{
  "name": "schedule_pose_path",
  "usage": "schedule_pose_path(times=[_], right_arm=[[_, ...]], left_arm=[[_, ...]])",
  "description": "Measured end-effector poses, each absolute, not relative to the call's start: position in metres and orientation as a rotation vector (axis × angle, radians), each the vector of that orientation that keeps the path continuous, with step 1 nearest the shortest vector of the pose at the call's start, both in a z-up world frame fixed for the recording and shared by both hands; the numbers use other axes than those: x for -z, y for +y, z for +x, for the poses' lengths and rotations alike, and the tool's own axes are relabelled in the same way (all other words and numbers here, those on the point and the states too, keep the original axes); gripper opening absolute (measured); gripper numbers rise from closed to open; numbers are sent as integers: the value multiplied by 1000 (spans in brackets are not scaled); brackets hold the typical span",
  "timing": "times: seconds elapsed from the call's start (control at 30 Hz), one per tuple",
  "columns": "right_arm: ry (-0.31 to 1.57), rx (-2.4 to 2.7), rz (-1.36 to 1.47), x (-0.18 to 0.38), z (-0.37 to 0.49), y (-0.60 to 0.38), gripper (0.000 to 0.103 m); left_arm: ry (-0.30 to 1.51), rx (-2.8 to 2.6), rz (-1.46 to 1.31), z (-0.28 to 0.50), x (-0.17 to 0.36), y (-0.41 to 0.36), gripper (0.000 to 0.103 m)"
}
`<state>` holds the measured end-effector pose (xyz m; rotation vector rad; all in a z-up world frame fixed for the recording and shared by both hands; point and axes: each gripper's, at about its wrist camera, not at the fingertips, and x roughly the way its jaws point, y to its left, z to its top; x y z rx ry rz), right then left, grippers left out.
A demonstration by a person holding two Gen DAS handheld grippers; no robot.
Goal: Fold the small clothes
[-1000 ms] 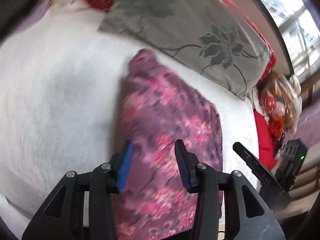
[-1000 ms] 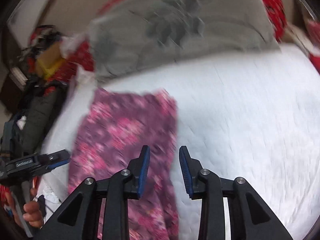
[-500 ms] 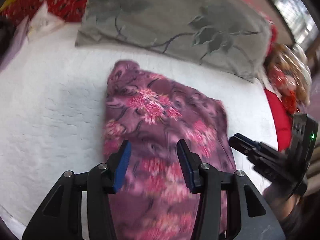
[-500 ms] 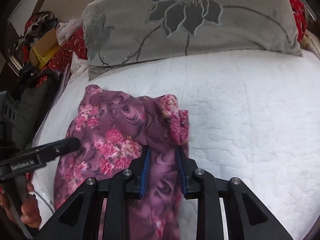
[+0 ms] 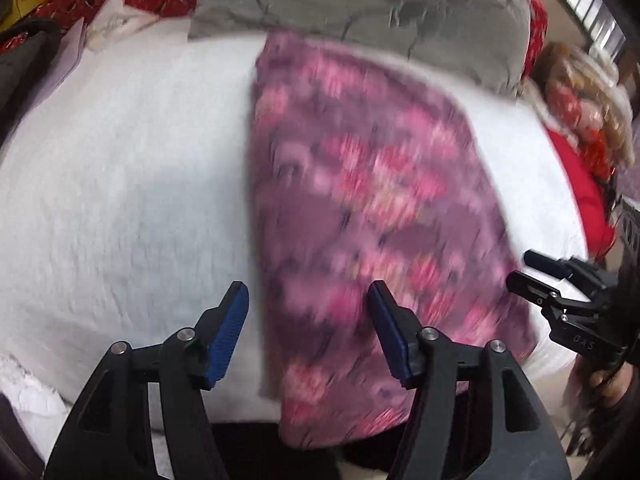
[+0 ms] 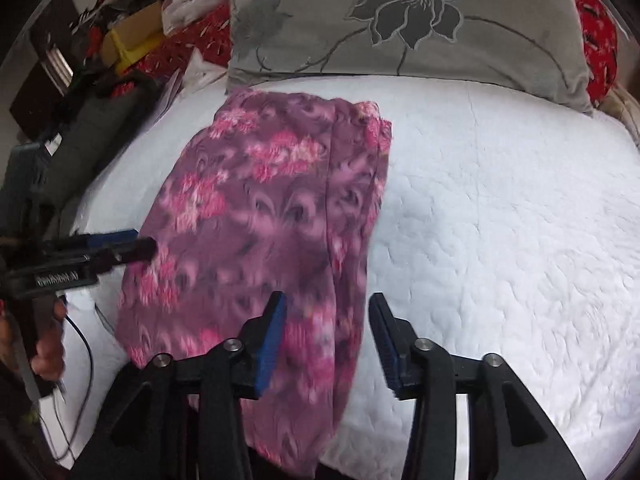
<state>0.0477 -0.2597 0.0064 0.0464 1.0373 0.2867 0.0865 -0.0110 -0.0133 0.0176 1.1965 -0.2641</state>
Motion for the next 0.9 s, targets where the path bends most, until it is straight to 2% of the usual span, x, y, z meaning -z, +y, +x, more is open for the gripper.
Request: schedule_pose_path(times=[0.1, 0.27, 0.4, 0.63, 0.9], right_arm=[[1103, -233, -12, 19, 34, -262, 69], [1057, -125, -19, 3, 0, -270, 74], [1042, -46, -112, 0, -29, -261, 93], [992, -20, -194, 4, -70, -248, 93], [931, 18, -103, -9, -76, -247, 93]], left_arm=[[1232, 252, 8, 71, 26, -4, 62], [1162, 226, 71, 33, 13, 0, 62], [1098, 193, 145, 10, 5, -1, 62], [1064, 173, 135, -7, -1, 3, 63], [1037, 152, 127, -22, -4, 4, 63]])
